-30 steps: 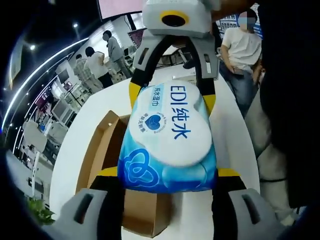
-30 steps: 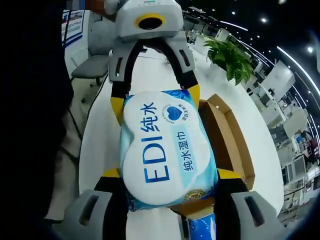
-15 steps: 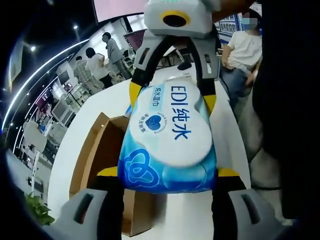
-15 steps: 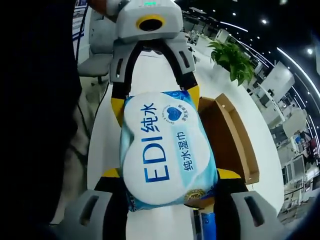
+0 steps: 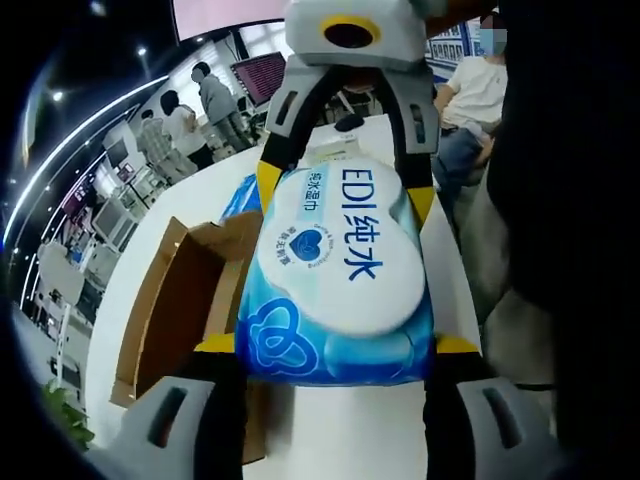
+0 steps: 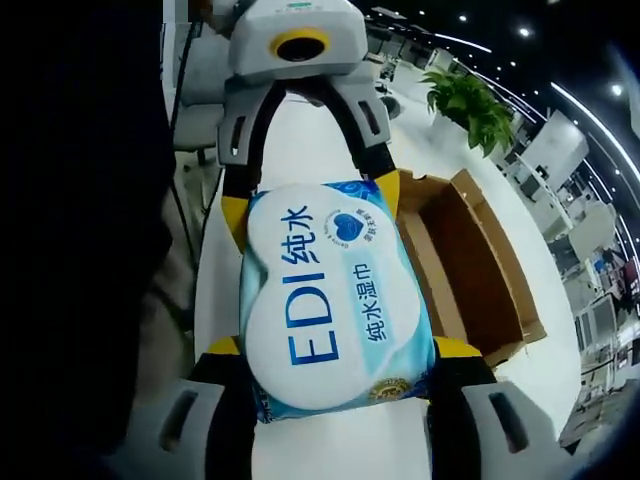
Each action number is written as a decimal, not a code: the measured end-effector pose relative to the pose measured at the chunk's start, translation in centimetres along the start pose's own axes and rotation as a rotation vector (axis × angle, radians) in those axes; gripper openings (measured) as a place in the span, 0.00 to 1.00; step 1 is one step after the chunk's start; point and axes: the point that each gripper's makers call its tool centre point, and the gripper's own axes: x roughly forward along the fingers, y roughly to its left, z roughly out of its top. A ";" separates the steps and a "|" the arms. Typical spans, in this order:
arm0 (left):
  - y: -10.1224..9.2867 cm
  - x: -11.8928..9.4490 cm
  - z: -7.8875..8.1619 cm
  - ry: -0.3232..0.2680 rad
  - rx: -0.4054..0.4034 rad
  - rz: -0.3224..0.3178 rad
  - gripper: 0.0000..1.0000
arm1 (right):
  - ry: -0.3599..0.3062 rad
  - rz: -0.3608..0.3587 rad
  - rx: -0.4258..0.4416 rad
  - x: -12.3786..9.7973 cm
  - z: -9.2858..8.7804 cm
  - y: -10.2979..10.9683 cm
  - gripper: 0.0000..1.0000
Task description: Operate the shoe box by opening the lid, removing the specified soft item, and placing it in the target area until the item is outside and the box remains undamaged.
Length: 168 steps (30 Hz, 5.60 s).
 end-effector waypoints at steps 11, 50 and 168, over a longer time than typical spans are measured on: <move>-2.6 1.4 -1.4 0.015 -0.048 -0.049 0.71 | 0.023 0.062 0.032 1.4 -1.4 2.6 0.67; -0.7 7.4 -5.9 0.111 -0.092 -0.158 0.71 | 0.134 0.164 0.096 7.3 -5.5 1.3 0.68; -0.2 -2.6 -4.3 -0.164 -0.546 0.101 0.81 | 0.310 0.219 -0.056 7.4 -4.4 1.3 0.56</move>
